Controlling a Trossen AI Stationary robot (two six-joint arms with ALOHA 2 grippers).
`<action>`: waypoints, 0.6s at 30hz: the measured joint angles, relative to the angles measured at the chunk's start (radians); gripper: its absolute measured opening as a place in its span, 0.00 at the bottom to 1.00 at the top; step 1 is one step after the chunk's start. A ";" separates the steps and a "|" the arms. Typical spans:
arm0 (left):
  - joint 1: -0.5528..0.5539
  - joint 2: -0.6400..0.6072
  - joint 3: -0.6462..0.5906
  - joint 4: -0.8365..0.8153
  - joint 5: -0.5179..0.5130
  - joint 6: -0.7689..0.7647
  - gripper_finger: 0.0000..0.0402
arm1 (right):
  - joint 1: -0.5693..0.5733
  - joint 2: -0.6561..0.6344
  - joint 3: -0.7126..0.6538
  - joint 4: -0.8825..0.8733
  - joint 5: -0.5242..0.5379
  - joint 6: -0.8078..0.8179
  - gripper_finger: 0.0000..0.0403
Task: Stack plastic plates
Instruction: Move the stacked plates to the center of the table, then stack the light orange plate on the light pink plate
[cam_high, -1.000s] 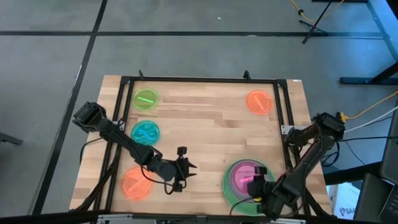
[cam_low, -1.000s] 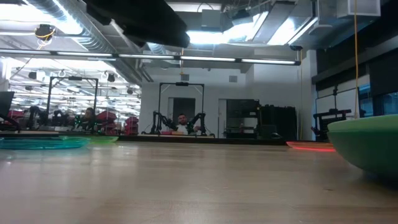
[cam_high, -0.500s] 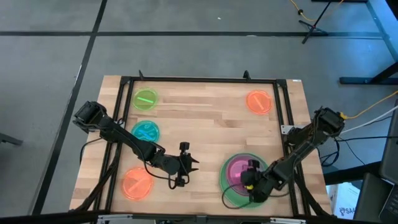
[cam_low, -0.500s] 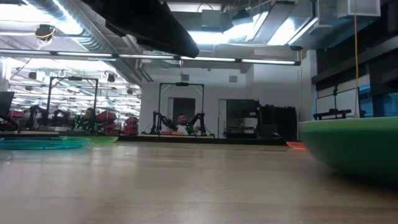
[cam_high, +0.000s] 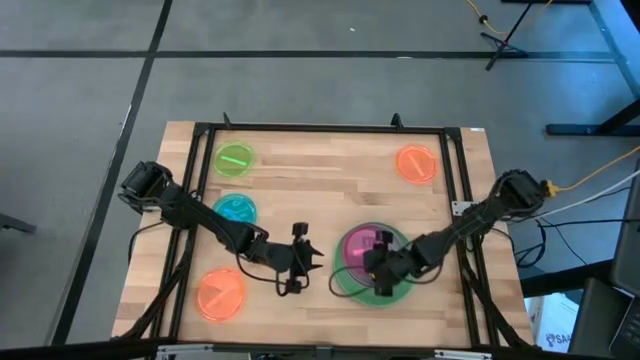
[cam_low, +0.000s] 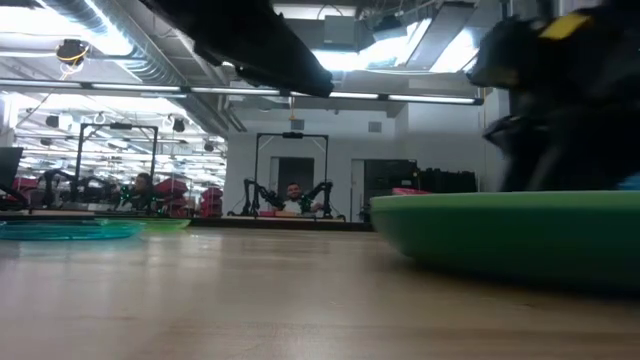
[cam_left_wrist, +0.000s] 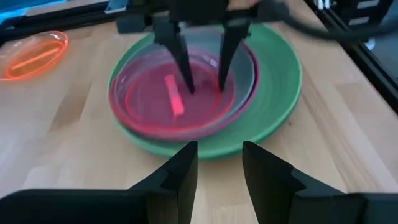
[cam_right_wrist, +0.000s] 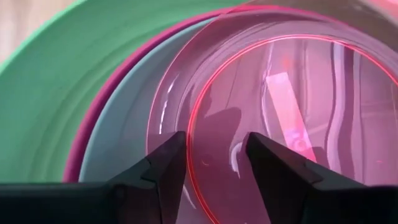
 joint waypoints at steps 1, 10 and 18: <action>0.000 0.000 0.000 0.008 -0.001 0.000 0.30 | -0.016 0.000 0.000 0.020 0.002 -0.026 0.45; -0.033 -0.063 -0.001 -0.010 -0.039 -0.006 0.30 | -0.075 -0.100 0.043 -0.039 -0.034 -0.179 0.45; -0.033 -0.182 -0.001 -0.088 -0.077 0.057 0.30 | -0.143 -0.360 0.080 -0.286 0.170 -0.245 0.45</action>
